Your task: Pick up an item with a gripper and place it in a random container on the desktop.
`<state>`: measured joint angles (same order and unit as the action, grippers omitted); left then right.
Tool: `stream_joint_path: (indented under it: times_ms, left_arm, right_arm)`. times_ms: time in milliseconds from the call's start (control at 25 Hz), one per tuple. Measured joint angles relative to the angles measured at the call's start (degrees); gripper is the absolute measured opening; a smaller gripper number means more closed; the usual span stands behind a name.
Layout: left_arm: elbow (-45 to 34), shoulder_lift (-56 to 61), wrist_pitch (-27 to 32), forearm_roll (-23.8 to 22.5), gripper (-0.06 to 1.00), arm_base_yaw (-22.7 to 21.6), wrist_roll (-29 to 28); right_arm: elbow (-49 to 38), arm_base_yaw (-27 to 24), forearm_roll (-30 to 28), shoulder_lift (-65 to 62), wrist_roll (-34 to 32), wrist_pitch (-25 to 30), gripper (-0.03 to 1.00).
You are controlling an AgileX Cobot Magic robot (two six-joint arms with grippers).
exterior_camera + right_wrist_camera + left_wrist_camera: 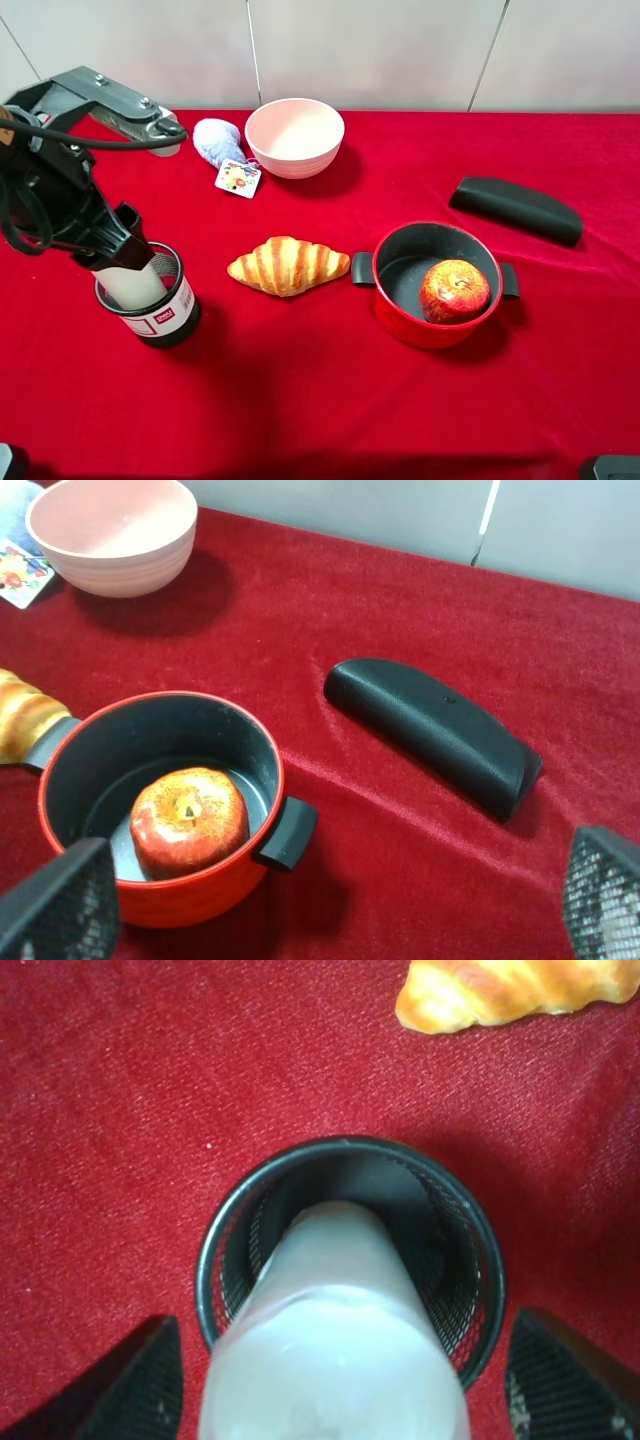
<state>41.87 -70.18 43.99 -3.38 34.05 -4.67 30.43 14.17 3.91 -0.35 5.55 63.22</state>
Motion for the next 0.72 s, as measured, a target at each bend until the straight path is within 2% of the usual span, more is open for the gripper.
stream_joint_path:
  times_ms: [320, 720]
  left_arm:
    - [5.2, 3.1, 4.2, 0.0, 0.7, 0.0, 0.0]
    - [5.8, 12.4, 8.7, 0.0, 0.71, 0.0, -0.1]
  right_arm:
    - [0.0, 0.0, 0.0, 0.0, 0.0, 0.0, 0.69]
    - [0.0, 0.0, 0.1, 0.0, 0.0, 0.0, 0.69]
